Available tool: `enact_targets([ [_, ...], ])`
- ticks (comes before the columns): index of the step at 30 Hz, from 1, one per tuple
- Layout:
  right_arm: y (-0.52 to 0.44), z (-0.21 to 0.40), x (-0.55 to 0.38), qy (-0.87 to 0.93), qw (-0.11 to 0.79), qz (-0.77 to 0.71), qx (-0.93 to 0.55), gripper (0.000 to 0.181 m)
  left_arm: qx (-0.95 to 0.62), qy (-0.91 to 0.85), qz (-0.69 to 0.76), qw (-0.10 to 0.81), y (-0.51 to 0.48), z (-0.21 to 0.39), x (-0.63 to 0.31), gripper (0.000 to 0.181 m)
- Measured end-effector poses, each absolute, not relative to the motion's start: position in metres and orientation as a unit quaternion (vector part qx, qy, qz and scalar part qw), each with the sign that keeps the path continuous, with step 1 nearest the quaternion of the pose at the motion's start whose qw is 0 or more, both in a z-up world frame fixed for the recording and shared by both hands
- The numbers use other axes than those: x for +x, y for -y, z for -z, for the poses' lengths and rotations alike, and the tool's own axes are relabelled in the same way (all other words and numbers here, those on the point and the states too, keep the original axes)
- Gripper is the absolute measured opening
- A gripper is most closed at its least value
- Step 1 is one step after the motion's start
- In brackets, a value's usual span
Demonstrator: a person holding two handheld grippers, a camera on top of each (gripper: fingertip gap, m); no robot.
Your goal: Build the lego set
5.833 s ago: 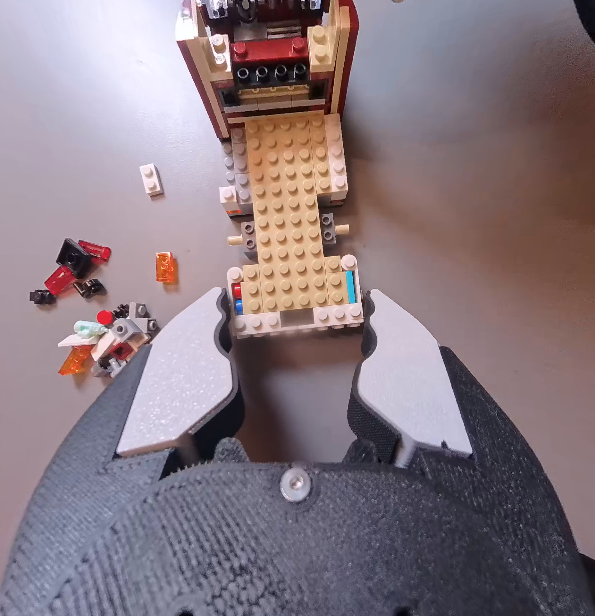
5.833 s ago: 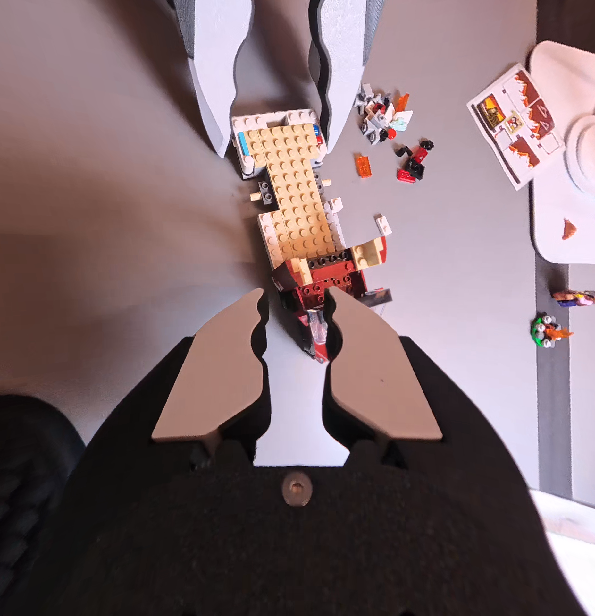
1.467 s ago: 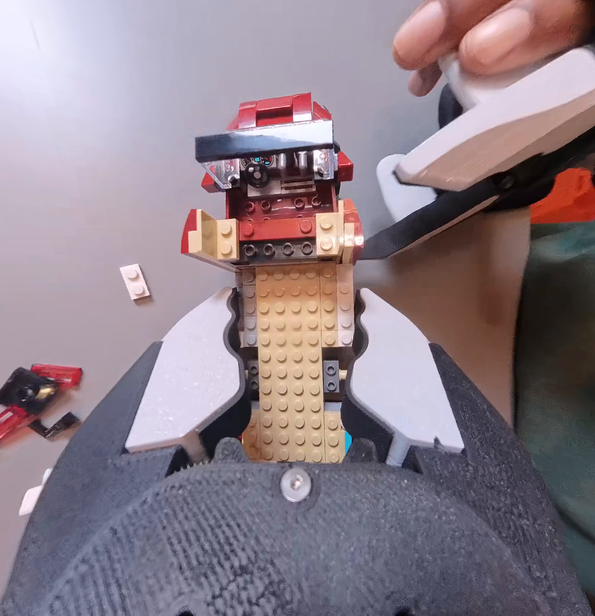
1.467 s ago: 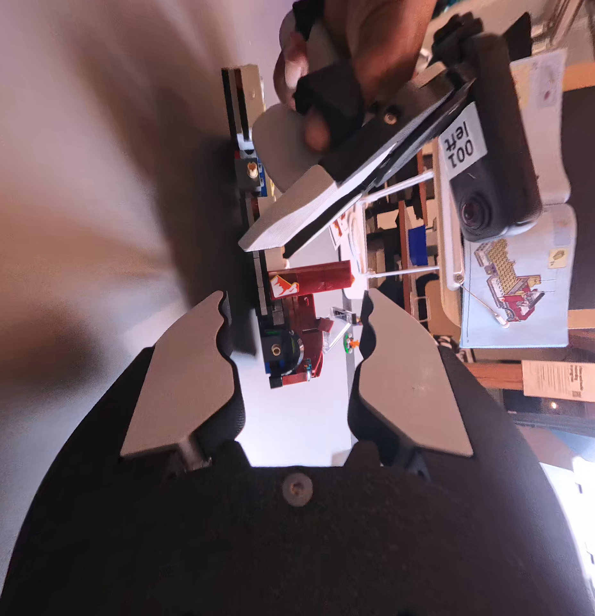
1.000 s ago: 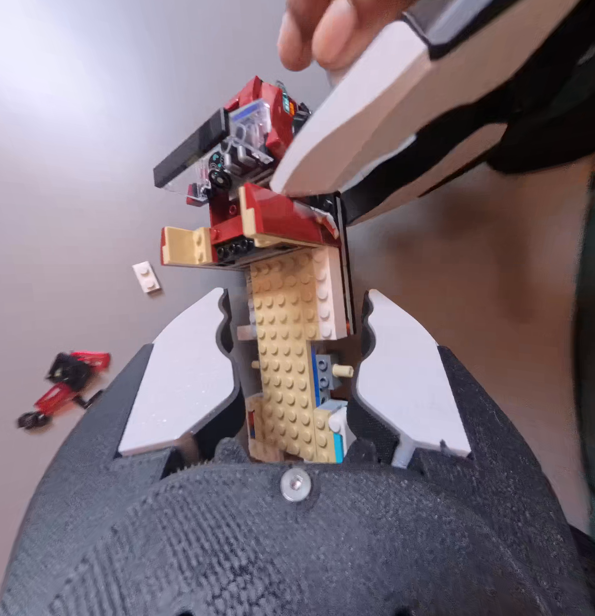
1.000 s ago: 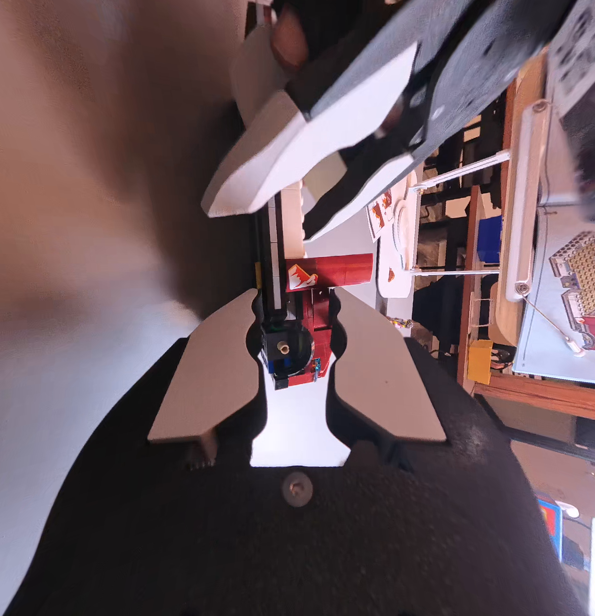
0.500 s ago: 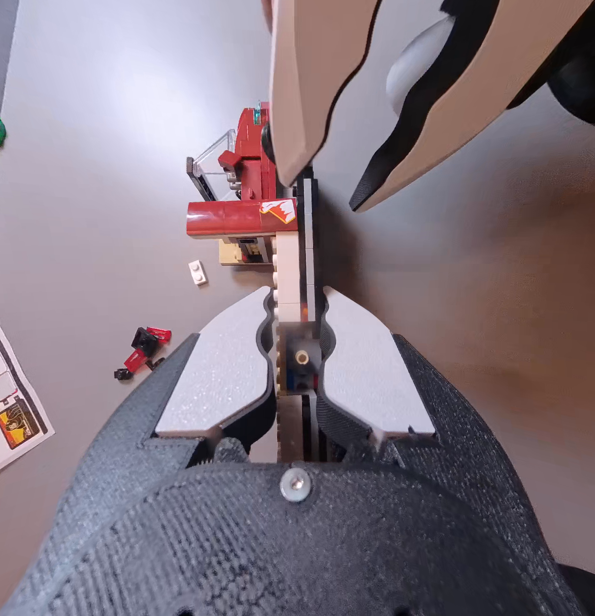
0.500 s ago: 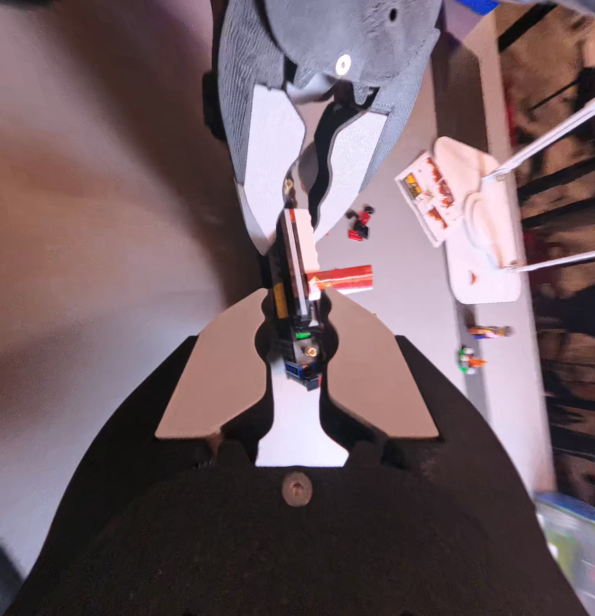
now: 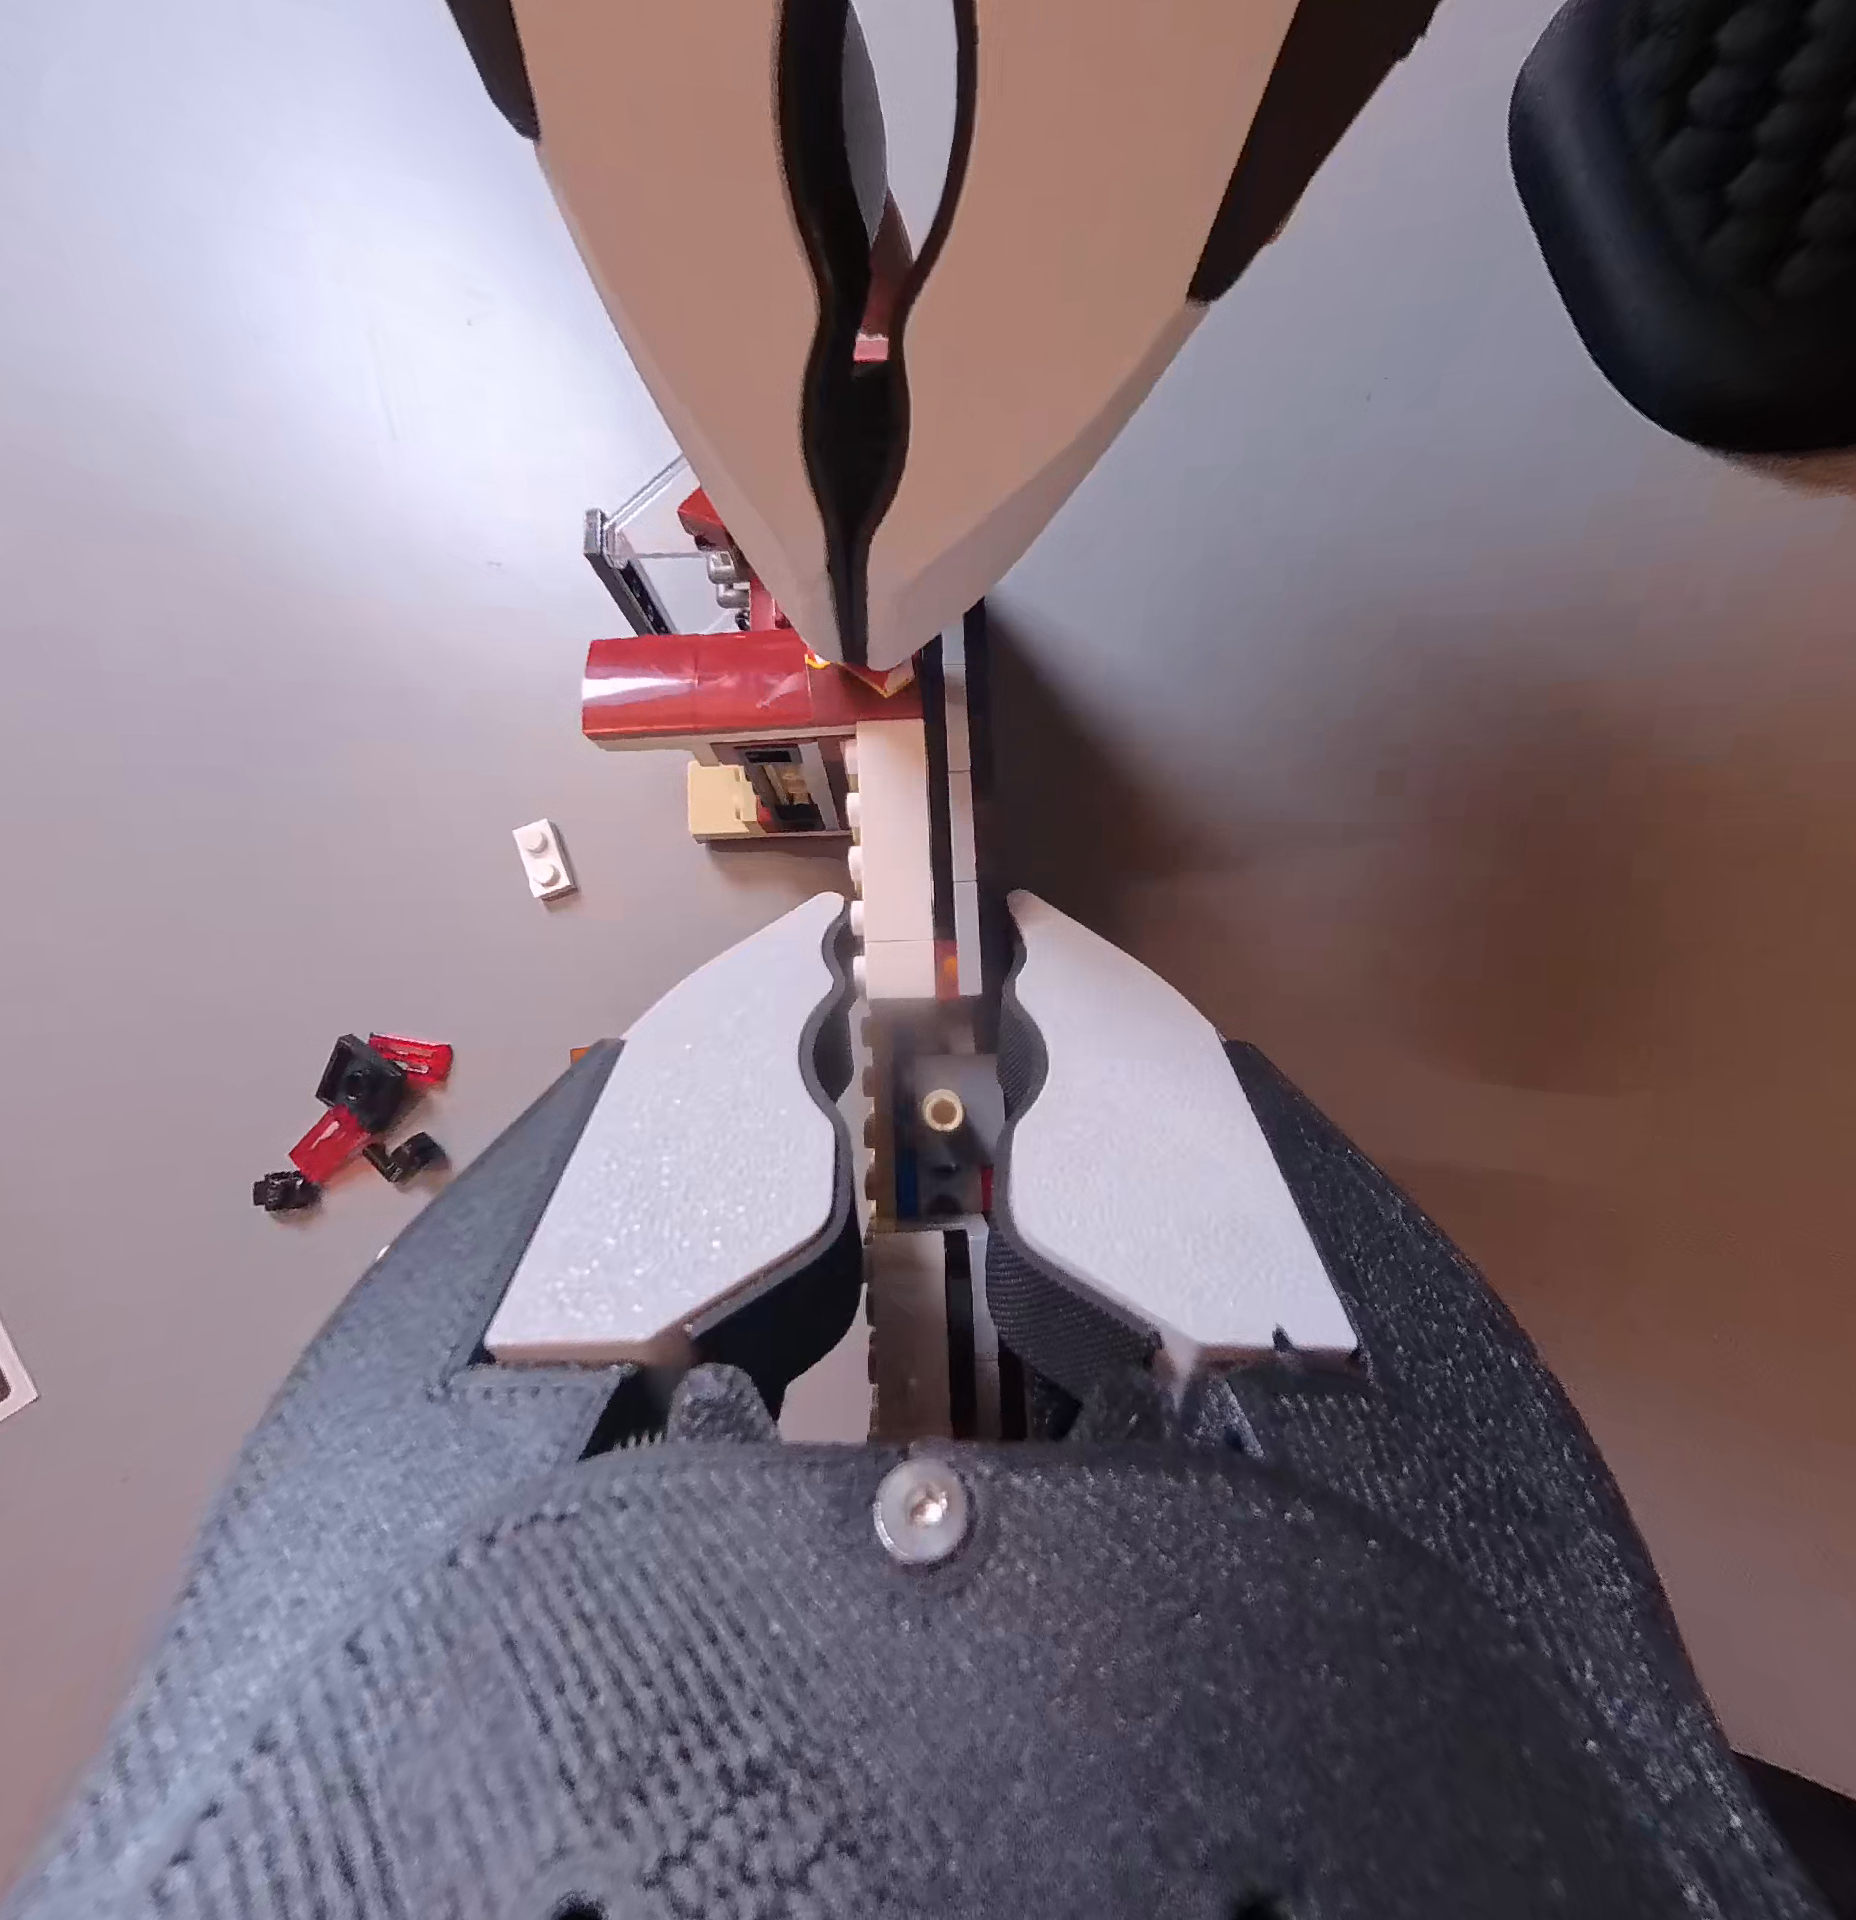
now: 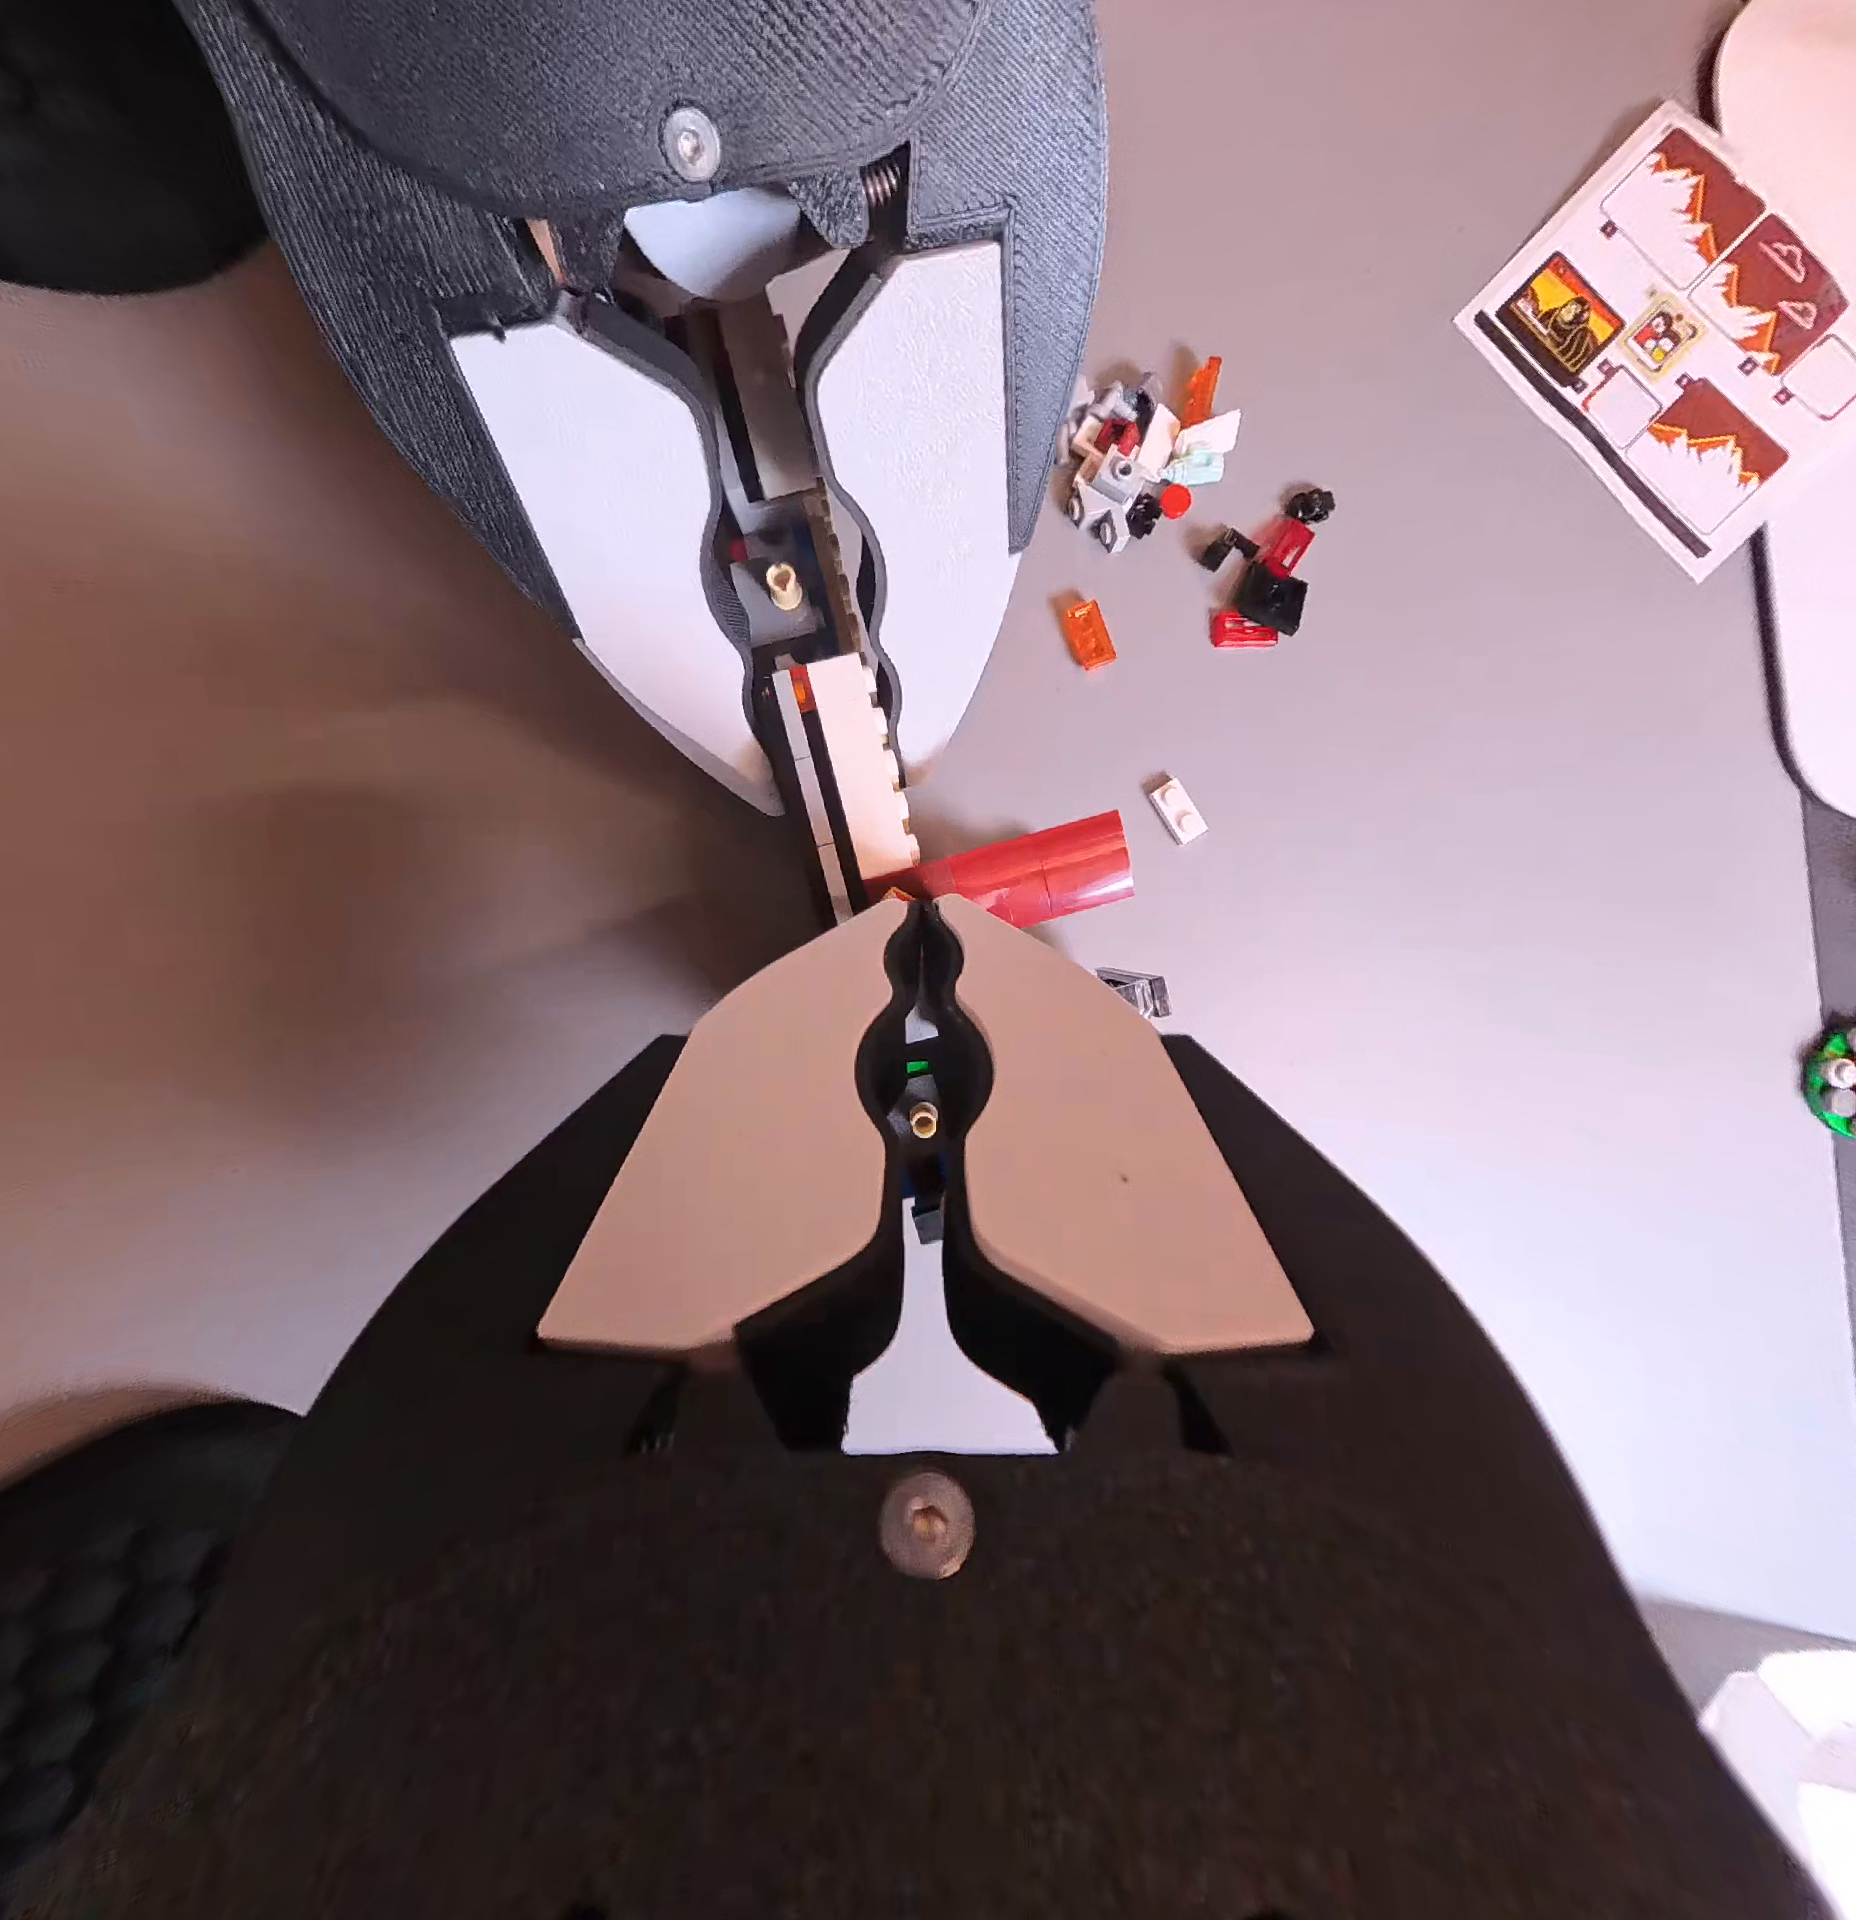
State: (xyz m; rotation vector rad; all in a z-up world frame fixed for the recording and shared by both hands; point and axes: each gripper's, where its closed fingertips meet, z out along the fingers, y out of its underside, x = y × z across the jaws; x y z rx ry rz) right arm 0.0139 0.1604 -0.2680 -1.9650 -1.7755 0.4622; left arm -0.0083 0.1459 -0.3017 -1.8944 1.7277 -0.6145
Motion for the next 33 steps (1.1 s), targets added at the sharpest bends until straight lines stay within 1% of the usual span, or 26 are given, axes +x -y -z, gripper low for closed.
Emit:
enact_targets([
  [15,-0.1667,0.2696,0.0116,0.623,0.181,-0.173,-0.741,0.0,-0.694,-0.626,0.25,0.251,-0.147,0.3015,-0.0075,0.024],
  [21,-0.1663,0.27,0.0116,0.628,0.174,-0.172,-0.739,0.0,-0.693,-0.627,0.254,0.251,-0.147,0.3016,-0.0073,0.024],
  [33,-0.1658,0.2714,0.0115,0.644,0.131,-0.155,-0.737,0.0,-0.686,-0.633,0.258,0.25,-0.147,0.3017,-0.0068,0.024],
])
